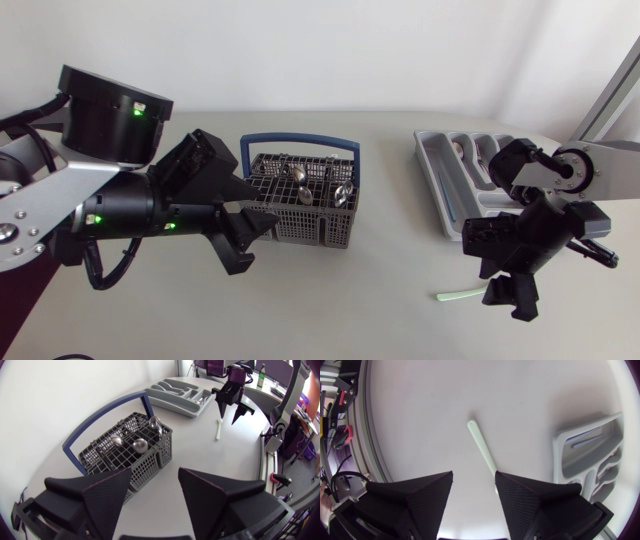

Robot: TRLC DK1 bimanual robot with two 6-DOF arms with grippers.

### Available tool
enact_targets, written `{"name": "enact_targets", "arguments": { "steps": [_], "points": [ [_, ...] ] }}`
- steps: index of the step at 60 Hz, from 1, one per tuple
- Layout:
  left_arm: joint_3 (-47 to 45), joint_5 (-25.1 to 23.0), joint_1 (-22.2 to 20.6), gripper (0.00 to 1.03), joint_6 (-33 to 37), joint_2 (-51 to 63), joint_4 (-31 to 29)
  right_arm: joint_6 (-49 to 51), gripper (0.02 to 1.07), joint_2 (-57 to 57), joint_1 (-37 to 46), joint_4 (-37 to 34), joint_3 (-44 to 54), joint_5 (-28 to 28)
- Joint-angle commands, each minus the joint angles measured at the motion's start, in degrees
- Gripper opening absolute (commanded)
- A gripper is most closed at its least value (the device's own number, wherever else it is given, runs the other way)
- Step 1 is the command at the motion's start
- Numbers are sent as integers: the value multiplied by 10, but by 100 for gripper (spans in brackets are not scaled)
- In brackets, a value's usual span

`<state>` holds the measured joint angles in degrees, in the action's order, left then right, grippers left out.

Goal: Transfer all utensils from the basket to the drawer tray.

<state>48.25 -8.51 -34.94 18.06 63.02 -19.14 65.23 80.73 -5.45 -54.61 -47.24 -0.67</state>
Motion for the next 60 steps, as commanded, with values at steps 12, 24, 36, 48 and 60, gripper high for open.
{"name": "enact_targets", "arguments": {
  "steps": [12,24,36,48,60],
  "points": [
    [-17,-7,-2,67,14,-4,-3,14,61,88,114,86,66,24],
    [-16,-8,-3,67,14,-2,1,17,61,150,135,122,15,21],
    [-21,-9,-2,67,14,-5,0,-28,61,210,115,157,-43,-8],
    [-22,-10,6,67,19,-11,-4,-83,61,126,55,96,-42,-28],
    [-21,-13,7,67,18,-11,-3,-121,62,73,-28,84,0,-60]
  ]
}}
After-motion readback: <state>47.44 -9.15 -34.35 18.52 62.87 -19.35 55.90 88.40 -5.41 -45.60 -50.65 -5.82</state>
